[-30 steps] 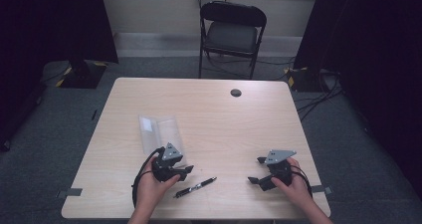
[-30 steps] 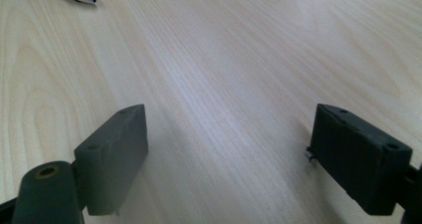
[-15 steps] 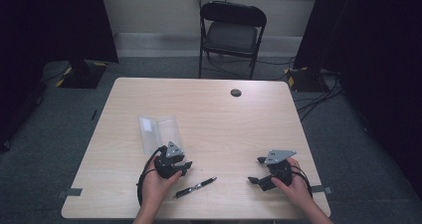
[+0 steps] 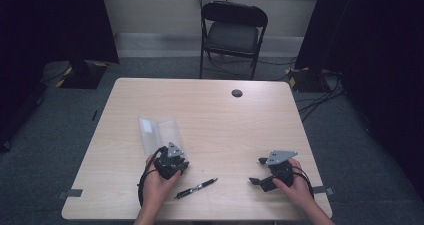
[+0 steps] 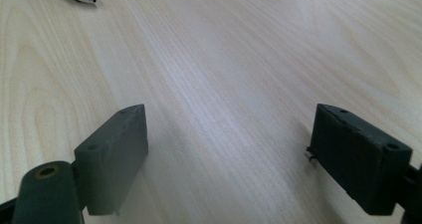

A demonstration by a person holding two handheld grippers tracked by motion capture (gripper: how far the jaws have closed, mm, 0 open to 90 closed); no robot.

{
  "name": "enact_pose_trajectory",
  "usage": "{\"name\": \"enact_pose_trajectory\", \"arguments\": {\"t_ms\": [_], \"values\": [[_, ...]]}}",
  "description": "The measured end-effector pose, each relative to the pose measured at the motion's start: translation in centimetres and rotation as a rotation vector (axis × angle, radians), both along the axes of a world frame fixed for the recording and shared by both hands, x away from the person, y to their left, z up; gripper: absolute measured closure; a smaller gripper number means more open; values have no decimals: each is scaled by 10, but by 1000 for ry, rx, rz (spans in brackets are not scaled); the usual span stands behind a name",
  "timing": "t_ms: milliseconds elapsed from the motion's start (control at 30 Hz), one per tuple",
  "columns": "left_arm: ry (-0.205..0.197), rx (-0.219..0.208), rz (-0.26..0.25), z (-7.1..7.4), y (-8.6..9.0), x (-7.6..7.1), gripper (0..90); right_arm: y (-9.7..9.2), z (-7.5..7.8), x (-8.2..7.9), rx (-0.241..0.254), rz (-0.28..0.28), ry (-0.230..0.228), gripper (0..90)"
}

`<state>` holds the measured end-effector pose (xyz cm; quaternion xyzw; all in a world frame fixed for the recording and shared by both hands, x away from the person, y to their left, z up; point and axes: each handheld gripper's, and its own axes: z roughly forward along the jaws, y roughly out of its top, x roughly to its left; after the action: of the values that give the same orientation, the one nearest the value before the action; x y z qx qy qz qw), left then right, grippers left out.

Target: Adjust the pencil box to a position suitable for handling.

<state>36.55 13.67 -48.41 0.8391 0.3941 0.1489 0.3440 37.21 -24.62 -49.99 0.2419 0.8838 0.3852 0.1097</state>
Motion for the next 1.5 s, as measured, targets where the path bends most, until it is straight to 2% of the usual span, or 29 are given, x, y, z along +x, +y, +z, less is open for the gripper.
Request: {"name": "enact_pose_trajectory", "arguments": {"t_ms": [167, 433, 500, 533, 667, 733, 767, 833, 1000, 1100, 1300, 1500], "values": [[25, -9, 3, 0, 5, -4, 730, 0, 0, 0, 0, 0, 0, 145], [36, -12, 6, 0, 13, -11, 690, 0, 0, 0, 0, 0, 0, 145], [30, -22, 10, 1, 13, -11, 644, 0, 0, 0, 0, 0, 0, 144], [27, -49, 19, 4, 12, -11, 629, 0, 0, 0, 0, 0, 0, 145], [14, -69, 39, 5, 9, -7, 584, 0, 0, 0, 0, 0, -1, 145], [18, -71, 43, 5, 8, -5, 592, 0, 0, 0, 0, 0, -1, 145], [14, -54, 51, 4, 7, -4, 638, 0, 0, 0, 0, 0, 0, 144], [28, -45, 58, 2, 6, -4, 677, 0, 0, 0, 0, 0, -1, 144], [34, -53, 58, 1, 8, -4, 685, 0, 0, 0, 0, 0, -1, 144], [43, -34, 52, 3, 12, -5, 694, 0, 0, 0, 0, 1, -1, 145], [53, -27, 68, 4, 20, -9, 753, 0, 0, 0, 0, 0, -1, 145], [56, -36, 72, 4, 23, -9, 772, 0, 0, 0, 0, 0, 0, 145]]}}
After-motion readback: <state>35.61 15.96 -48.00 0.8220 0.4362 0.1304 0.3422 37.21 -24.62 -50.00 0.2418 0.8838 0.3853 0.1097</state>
